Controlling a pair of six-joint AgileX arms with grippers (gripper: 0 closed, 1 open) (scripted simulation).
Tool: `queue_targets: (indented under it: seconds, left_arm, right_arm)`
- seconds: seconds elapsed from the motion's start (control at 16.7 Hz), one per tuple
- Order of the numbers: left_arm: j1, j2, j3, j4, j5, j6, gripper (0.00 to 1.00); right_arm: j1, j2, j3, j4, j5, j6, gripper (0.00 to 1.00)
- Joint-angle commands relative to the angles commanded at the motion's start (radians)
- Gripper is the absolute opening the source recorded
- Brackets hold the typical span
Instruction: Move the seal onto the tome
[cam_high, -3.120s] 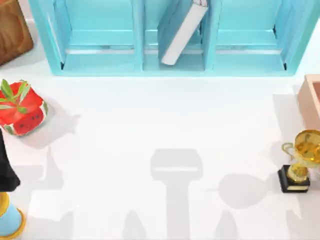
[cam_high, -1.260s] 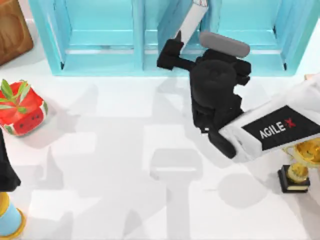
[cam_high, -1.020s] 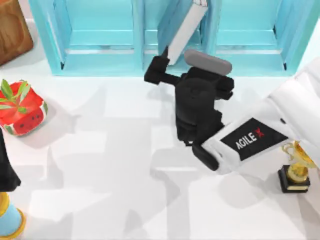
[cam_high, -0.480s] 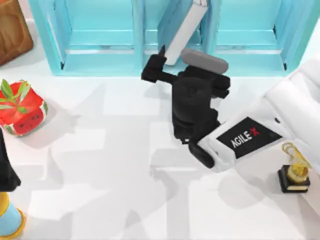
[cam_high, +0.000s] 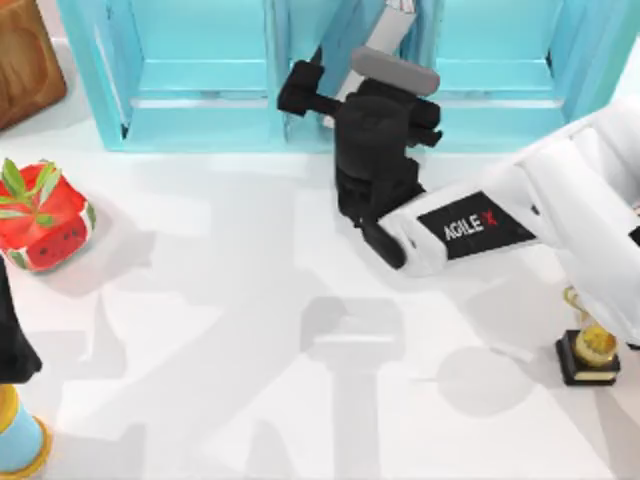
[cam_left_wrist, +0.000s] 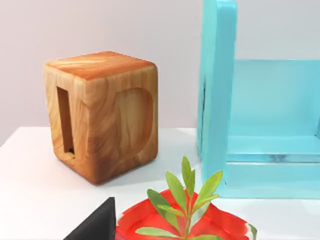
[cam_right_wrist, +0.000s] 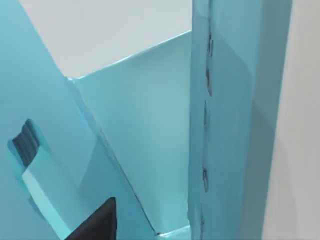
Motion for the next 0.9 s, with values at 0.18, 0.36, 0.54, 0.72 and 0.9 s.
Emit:
queue_targets:
  seconds: [0.18, 0.36, 0.54, 0.72, 0.9]
  left_arm:
    - [0.000, 0.000, 0.000, 0.000, 0.000, 0.000, 1.00]
    - [0.000, 0.000, 0.000, 0.000, 0.000, 0.000, 1.00]
    - [0.000, 0.000, 0.000, 0.000, 0.000, 0.000, 1.00]
    - [0.000, 0.000, 0.000, 0.000, 0.000, 0.000, 1.00]
    - [0.000, 0.000, 0.000, 0.000, 0.000, 0.000, 1.00]
  right_arm:
    - [-0.025, 0.038, 0.085, -0.046, -0.025, -0.002, 1.00]
    - [-0.028, 0.042, 0.094, -0.052, -0.028, -0.002, 1.00]
    - [-0.028, 0.042, 0.094, -0.052, -0.028, -0.002, 0.92]
    - [-0.028, 0.042, 0.094, -0.052, -0.028, -0.002, 0.70]
    - [-0.028, 0.042, 0.094, -0.052, -0.028, -0.002, 0.47]
